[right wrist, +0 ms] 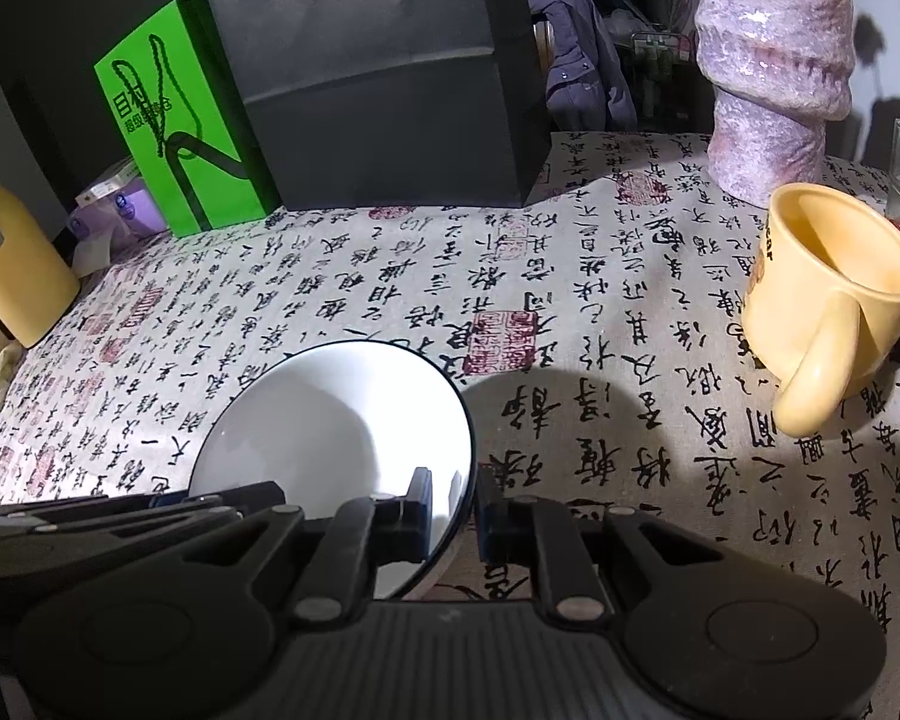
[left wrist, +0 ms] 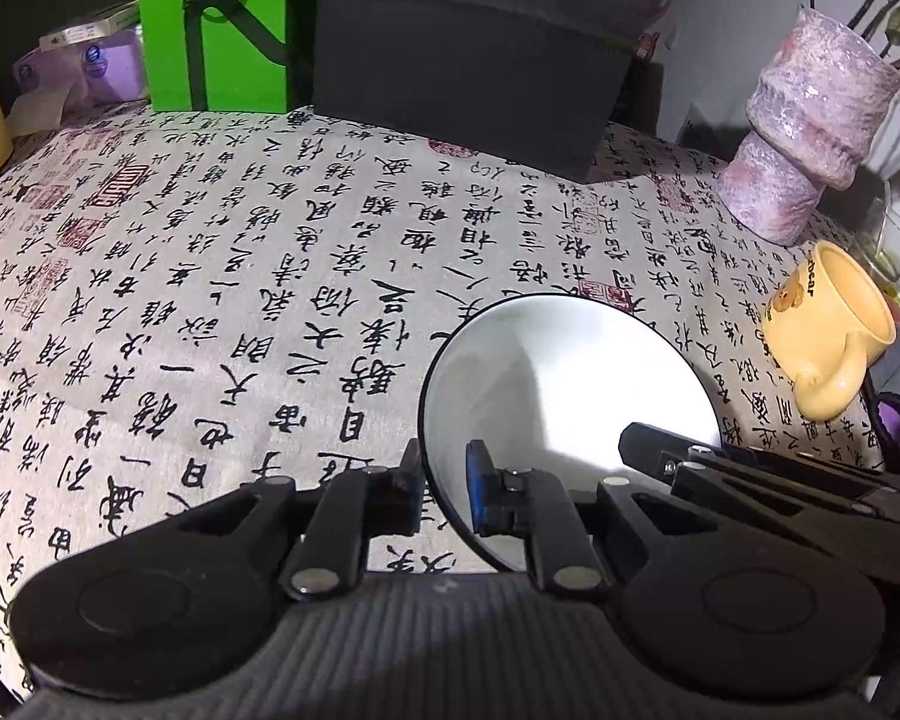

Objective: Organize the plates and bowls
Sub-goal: 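Lift the white bowl off the cloth with both grippers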

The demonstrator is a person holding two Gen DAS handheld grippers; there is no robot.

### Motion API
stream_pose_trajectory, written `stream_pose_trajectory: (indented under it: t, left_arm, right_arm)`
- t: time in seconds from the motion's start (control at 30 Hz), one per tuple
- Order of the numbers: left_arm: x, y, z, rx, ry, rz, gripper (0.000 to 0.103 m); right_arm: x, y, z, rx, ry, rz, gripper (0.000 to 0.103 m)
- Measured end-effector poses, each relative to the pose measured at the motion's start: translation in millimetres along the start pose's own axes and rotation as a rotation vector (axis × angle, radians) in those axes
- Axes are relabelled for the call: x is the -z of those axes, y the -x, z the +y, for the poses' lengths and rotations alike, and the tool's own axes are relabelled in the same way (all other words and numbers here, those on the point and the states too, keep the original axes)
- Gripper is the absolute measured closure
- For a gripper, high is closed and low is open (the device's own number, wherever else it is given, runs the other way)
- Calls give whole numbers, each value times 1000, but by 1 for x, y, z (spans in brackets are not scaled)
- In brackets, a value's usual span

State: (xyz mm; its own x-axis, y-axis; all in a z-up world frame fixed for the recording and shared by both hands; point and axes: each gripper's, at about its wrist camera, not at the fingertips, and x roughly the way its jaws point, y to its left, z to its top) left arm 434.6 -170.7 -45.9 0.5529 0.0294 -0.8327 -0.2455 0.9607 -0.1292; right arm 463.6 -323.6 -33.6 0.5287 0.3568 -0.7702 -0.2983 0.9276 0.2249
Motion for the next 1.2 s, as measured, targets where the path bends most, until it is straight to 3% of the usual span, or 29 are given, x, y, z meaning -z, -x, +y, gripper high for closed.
stream_pose_trajectory:
  t: [0.63,1.2]
  left_arm:
    - [2,34,14,-32,69,-62,89]
    - [5,51,18,-49,33,-92,89]
  right_arm:
    - [2,19,14,-65,7,-56,89]
    - [5,34,25,-98,14,-80,89]
